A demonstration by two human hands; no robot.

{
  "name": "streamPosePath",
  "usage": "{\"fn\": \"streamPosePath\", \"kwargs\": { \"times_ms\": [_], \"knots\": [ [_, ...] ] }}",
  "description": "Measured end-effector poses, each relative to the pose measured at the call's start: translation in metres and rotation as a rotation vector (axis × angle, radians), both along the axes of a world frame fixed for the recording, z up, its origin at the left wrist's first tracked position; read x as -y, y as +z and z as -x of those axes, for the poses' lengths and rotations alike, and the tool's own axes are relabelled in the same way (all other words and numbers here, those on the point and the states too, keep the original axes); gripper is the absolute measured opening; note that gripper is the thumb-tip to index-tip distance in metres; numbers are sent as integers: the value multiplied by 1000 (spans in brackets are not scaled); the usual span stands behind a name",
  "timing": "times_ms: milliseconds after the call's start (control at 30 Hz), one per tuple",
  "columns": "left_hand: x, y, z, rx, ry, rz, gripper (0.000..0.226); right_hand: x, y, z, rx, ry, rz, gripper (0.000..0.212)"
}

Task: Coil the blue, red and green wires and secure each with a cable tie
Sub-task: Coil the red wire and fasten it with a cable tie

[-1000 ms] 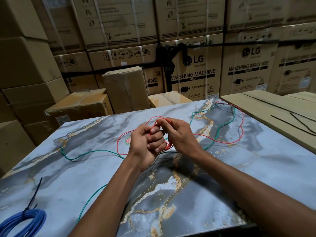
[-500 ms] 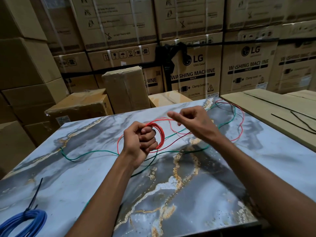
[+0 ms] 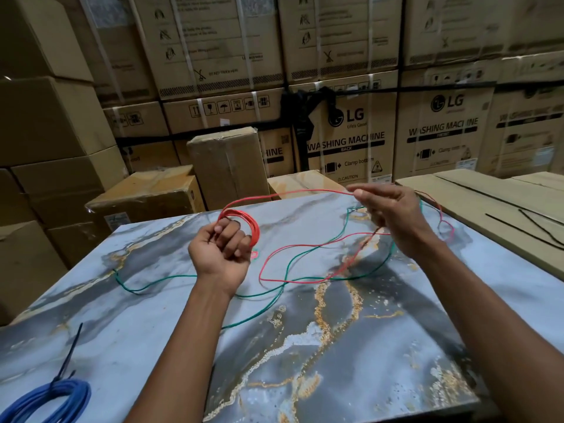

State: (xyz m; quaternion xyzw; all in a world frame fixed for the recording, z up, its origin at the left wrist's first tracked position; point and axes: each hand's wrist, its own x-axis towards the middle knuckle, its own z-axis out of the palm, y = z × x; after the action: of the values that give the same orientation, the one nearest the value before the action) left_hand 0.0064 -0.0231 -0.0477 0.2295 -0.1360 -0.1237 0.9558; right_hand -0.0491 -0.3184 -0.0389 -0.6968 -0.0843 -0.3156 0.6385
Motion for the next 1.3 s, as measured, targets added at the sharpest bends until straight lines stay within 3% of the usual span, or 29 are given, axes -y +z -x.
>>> {"fn": "streamPosePath", "kwargs": {
  "times_ms": [200, 333, 433, 633, 833, 1067, 1300],
  "knots": [
    [2, -2, -9, -75, 66, -79, 34, -43, -17, -3, -1, -198, 998, 23],
    [4, -3, -12, -110, 162, -175, 37, -74, -16, 9, -39, -85, 1242, 22],
    [9, -4, -11, -95, 207, -266, 37, -94, -19, 15, 51, 13, 1164, 14],
    [24, -8, -4, 9, 221, -452, 35, -104, -17, 20, 146, 70, 788, 11],
    [37, -15, 12, 391, 371, -951, 40, -102, -13, 19, 196, 2, 622, 11],
    [45, -10, 29, 470, 125, -974, 35, -90, -15, 9, 180, -152, 467, 10],
    [40, -9, 29, 300, -90, -805, 40, -92, -25, 3, 63, -113, 450, 17]
  ]
}}
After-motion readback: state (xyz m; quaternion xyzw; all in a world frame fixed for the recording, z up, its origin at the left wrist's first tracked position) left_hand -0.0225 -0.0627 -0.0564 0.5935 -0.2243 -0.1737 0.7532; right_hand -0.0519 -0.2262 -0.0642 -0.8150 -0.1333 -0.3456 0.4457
